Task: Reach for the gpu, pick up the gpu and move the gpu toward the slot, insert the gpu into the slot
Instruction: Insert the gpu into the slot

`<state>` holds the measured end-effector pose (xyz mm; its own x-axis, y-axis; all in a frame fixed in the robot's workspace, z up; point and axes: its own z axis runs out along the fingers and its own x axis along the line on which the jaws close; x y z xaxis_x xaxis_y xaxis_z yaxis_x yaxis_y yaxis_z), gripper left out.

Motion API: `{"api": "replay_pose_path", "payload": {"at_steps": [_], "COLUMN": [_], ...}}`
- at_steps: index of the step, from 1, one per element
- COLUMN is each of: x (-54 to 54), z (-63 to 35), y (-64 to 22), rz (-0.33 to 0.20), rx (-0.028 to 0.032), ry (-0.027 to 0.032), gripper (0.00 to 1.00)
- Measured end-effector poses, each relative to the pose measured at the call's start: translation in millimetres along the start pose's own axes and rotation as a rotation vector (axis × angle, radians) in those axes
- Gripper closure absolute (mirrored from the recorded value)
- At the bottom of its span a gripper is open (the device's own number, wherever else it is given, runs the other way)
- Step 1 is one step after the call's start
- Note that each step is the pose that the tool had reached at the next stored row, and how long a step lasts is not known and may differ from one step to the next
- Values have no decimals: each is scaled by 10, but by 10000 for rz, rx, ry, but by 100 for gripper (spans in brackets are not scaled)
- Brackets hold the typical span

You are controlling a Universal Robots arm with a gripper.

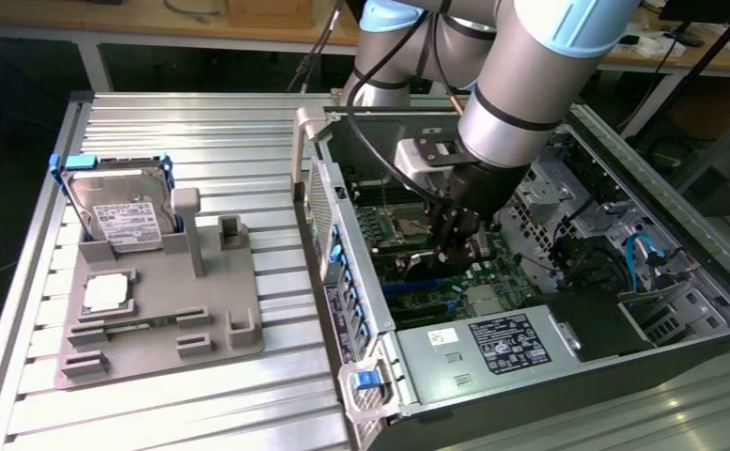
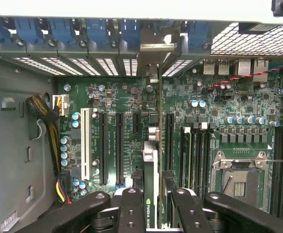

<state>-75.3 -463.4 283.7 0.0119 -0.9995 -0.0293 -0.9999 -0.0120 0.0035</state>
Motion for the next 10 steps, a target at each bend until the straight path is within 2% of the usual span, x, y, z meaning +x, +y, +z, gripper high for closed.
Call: {"api": "replay_pose_path", "payload": {"at_steps": [10], "x": [1], "z": [24], "y": [1], "rz": [0], "rx": [0], "ry": [-2], "gripper": [73]}}
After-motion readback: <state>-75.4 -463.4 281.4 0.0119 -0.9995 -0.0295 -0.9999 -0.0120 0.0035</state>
